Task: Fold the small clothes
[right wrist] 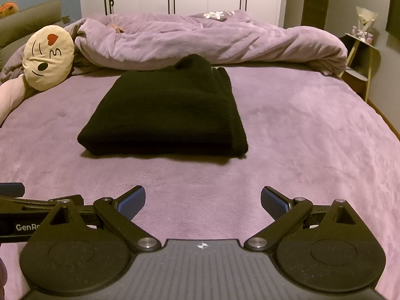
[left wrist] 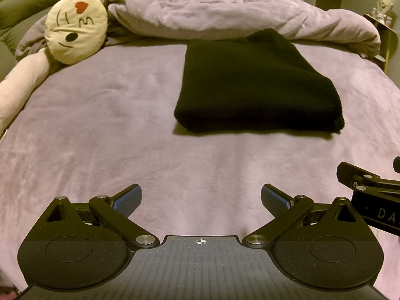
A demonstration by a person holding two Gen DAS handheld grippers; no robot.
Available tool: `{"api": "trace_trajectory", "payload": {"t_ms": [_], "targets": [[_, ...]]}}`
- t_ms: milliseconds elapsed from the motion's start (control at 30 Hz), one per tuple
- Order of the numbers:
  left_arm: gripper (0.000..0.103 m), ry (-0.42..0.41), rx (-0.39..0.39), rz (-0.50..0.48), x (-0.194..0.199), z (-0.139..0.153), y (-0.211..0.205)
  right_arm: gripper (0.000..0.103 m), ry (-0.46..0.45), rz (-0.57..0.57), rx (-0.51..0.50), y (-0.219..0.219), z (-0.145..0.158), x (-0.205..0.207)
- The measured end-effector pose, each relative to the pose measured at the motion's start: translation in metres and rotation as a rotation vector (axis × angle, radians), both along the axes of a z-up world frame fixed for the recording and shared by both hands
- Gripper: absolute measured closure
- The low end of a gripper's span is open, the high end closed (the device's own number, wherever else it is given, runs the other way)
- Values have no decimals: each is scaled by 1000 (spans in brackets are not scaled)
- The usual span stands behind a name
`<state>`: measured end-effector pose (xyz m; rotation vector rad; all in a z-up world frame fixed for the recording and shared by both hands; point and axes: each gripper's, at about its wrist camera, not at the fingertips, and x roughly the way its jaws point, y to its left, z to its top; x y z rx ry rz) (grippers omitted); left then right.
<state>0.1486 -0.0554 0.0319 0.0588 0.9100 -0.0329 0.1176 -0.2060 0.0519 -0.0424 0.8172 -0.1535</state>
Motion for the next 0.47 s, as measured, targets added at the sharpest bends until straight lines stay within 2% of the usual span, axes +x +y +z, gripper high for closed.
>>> {"api": "trace_trajectory", "payload": {"t_ms": [367, 467], "targets": [[0, -18, 8, -10, -4, 1, -2, 4, -4, -7, 9, -3, 0, -3], [0, 0, 7, -24, -4, -1, -3, 4, -5, -8, 5, -3, 0, -3]]}}
